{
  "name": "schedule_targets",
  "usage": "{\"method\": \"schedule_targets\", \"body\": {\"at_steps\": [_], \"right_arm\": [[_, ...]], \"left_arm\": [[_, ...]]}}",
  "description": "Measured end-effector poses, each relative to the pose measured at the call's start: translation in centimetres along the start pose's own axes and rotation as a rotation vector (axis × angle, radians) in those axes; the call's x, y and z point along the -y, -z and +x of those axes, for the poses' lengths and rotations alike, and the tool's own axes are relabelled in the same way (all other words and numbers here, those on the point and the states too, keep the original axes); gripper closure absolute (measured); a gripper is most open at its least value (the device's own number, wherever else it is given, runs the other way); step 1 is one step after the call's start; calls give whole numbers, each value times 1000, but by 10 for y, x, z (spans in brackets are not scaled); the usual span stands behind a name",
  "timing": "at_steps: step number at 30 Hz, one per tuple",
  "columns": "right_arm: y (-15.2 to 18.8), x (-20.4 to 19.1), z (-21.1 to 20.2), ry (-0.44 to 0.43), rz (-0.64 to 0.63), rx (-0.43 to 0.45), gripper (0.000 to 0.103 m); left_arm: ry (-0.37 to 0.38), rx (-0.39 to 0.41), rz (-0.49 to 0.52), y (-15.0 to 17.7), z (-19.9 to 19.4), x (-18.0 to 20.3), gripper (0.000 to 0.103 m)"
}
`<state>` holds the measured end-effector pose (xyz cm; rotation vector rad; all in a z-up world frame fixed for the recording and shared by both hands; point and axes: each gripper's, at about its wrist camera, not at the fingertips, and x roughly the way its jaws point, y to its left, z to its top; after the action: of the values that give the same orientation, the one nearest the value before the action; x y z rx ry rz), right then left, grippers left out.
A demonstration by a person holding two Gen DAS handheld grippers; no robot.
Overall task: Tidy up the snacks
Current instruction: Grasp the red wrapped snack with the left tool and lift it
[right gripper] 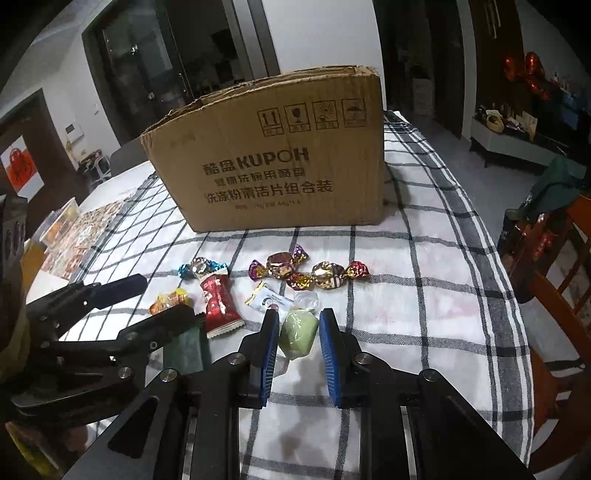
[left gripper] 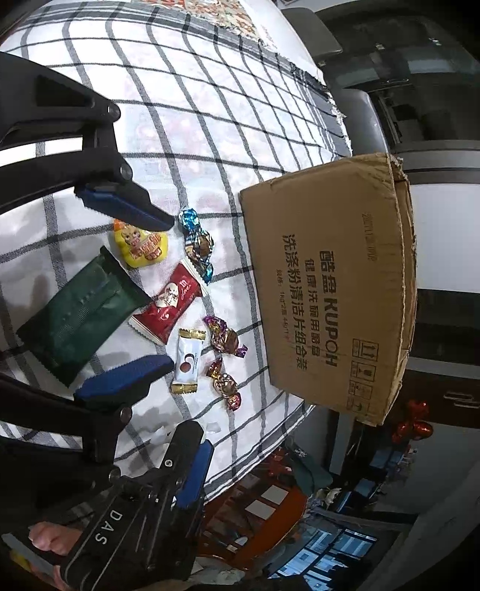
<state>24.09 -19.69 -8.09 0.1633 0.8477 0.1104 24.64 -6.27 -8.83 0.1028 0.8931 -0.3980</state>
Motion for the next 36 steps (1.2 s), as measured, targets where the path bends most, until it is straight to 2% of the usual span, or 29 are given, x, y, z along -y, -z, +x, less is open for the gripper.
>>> {"method": "schedule_targets", "body": {"at_steps": [3,8,15,17,20,25,30,33,36], "right_arm": [[-4,4,3,-4,23,2,79],[-8,9,8,-16,39,7,79],[-10,10,13,-21,29,6,79],[-11,10,14,-20,29,7,79],[-13,12,16,-24,36,11,79],[-13,10,19,-32,38,8,79],[-12,9,23,-32,40,-3,79],[-11,7,23,-32,34,-4,79],[-11,5,20,-37,30,-2,79]], "left_arm": [[8,-18,-15,-5,7,2,43],[18,-60,-80,-14,21,6,55],[-67,-87,-141,-16,39,16,65],[-93,-99,-170,-15,44,14,71],[-112,-113,-200,-12,50,12,71],[-129,-123,-188,-13,57,14,70],[-116,-131,-200,-12,63,12,71],[-92,-126,-204,-12,61,10,78],[-64,-104,-204,-11,55,7,79]]}}
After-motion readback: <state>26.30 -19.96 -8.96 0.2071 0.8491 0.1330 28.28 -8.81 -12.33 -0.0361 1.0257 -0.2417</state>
